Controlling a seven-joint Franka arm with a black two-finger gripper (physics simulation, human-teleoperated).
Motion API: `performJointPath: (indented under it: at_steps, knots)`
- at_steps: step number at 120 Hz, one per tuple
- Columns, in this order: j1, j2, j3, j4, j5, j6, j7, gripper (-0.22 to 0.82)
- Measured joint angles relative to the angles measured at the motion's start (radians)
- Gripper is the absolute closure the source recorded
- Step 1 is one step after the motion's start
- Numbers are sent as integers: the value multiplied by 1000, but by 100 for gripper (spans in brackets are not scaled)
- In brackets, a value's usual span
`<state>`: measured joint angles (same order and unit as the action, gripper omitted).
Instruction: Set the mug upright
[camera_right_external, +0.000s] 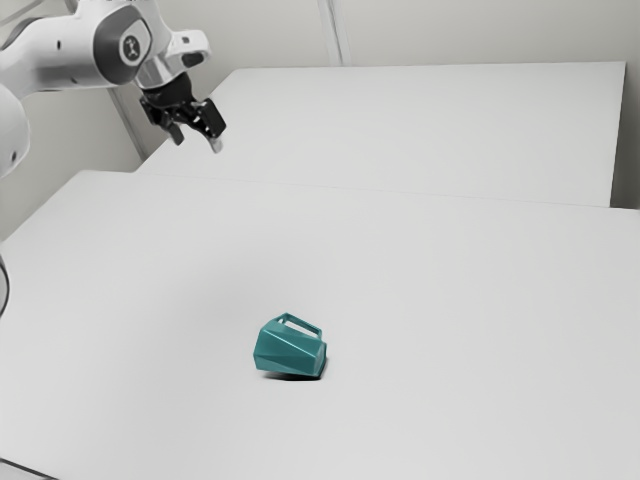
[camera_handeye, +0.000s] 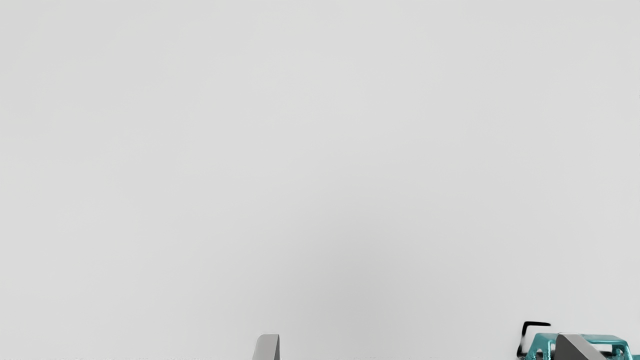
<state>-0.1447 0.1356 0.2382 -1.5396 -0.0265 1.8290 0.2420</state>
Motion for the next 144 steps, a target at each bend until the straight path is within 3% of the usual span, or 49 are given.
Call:
performJointPath:
  at_steps: [20,32,45,67,90,144]
  knots:
    - [7,-170,-1,-259,-72,63,16,0]
    - [166,-237,-89,-472,-251,111,28,0]
    - [249,-238,-91,-599,-415,139,55,0]
    - [251,-164,-85,-692,-561,156,109,0]
    - [234,-153,-86,-797,-650,164,161,0]
    - [154,-103,-86,-815,-848,171,267,0]
